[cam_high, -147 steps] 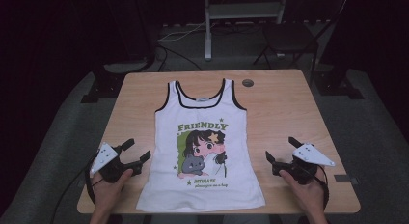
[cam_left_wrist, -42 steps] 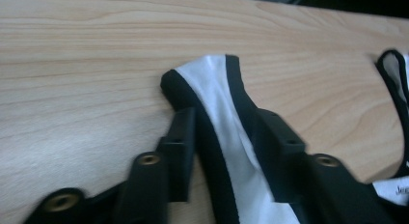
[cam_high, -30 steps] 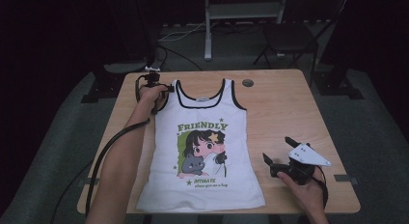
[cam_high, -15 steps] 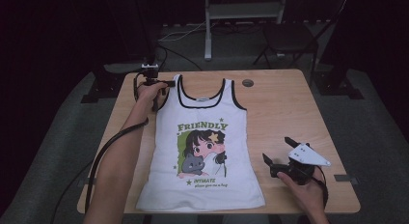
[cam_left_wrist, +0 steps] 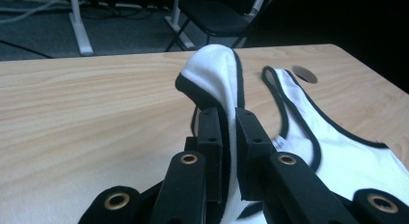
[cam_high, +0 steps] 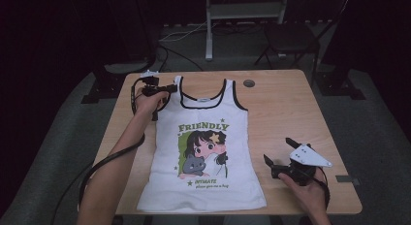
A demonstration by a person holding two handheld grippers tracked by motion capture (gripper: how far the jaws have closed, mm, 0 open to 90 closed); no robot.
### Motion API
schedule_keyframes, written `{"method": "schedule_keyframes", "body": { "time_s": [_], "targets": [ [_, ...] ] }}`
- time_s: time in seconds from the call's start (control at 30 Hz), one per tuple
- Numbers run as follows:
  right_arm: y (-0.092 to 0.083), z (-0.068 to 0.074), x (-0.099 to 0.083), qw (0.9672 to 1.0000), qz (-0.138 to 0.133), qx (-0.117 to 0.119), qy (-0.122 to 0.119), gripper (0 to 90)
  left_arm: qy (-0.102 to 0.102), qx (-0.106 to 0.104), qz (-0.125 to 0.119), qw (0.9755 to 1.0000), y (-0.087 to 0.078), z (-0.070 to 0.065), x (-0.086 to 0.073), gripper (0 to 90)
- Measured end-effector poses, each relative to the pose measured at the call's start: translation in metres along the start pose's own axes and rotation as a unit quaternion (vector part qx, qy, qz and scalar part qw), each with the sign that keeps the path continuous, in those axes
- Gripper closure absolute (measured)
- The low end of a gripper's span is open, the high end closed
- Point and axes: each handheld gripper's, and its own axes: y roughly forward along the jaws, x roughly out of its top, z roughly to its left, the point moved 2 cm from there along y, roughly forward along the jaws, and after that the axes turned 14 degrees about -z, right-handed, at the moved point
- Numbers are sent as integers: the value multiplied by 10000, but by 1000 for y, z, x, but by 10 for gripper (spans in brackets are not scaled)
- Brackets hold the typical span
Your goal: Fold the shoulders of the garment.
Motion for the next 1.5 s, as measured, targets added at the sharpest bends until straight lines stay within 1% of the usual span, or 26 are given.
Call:
{"method": "schedule_keyframes", "body": {
  "time_s": [0.1, 0.13, 0.17, 0.2, 0.33, 0.4, 0.47, 0.5, 0.6, 0.7, 0.73, 0.77, 0.83, 0.87, 0.93, 0.97, 1.0, 1.07, 1.1, 1.17, 1.27, 1.33, 1.37, 1.4, 1.47, 1.5],
  "targets": [
    [0, 0, 0, 10000, -20, 12, -20, 67, 135, 9, -56, 9999, -9, -12, -4, 826],
    [0, 0, 0, 10000, -26, 13, -17, 66, 135, 9, -56, 9999, -9, -12, -4, 826],
    [0, 0, 0, 10000, -26, 13, -17, 66, 173, 15, -65, 9998, -13, -15, -6, 826],
    [0, 0, 0, 10000, -29, 18, -25, 67, 309, 41, -51, 9995, -19, -22, -11, 825],
    [-1, 0, 0, 10000, -32, 36, -40, 67, 492, -79, -37, 9987, -30, -39, -22, 824],
    [-1, 0, 0, 10000, -32, 39, -50, 67, 538, -117, -49, 9985, -36, -46, -26, 821],
    [-1, 1, 0, 10000, -35, 38, -60, 66, 641, -127, -75, 9978, -43, -54, -31, 816],
    [-1, 1, 0, 10000, -36, 39, -69, 67, 738, -120, -53, 9972, -46, -57, -34, 816],
    [-1, 1, 0, 10000, -29, 32, -85, 66, 899, -122, -1, 9959, -54, -66, -43, 816],
    [-1, 2, 0, 9999, -12, 49, -98, 66, 944, -212, 76, 9953, -61, -73, -53, 803],
    [-1, 2, 0, 9999, -11, 51, -116, 67, 944, -212, 76, 9953, -61, -73, -53, 803],
    [-1, 2, 0, 9999, 5, 54, -133, 67, 1018, -291, 153, 9943, -64, -78, -58, 803],
    [0, 3, 0, 9999, 10, 52, -149, 67, 1082, -332, 255, 9932, -67, -82, -64, 802],
    [0, 3, 0, 9999, 12, 52, -150, 67, 1156, -380, 410, 9917, -69, -84, -67, 782],
    [-1, 2, 0, 9999, 10, 43, -140, 66, 1185, -416, 621, 9901, -73, -88, -73, 731],
    [-1, 2, 0, 9999, 7, 43, -127, 66, 1226, -446, 747, 9886, -76, -89, -75, 706],
    [-1, 2, 0, 9999, 2, 42, -128, 67, 1257, -439, 800, 9879, -79, -89, -76, 705],
    [-1, 2, 0, 9999, -10, 39, -112, 66, 1441, -419, 996, 9836, -87, -90, -79, 670],
    [-1, 2, 0, 9999, -11, 35, -102, 66, 1465, -399, 1077, 9825, -92, -89, -80, 654],
    [-1, 2, 0, 9999, -10, 38, -103, 66, 1480, -435, 1111, 9818, -100, -88, -80, 619],
    [-1, 2, 0, 9999, 11, 39, -119, 66, 1415, -554, 889, 9844, -109, -90, -71, 617],
    [-1, 2, 0, 9999, 18, 36, -127, 66, 1425, -506, 736, 9858, -111, -89, -61, 598],
    [-1, 2, 0, 9999, 20, 29, -130, 67, 1381, -481, 679, 9869, -109, -89, -56, 589],
    [-1, 2, 0, 9999, 25, 25, -127, 67, 1373, -459, 656, 9873, -107, -88, -52, 589],
    [-1, 2, 0, 9999, 25, 25, -141, 67, 1353, -315, 638, 9882, -96, -86, -46, 572],
    [0, 3, 0, 9999, 24, 27, -141, 67, 1369, -281, 669, 9879, -88, -86, -43, 568]
  ]
}}
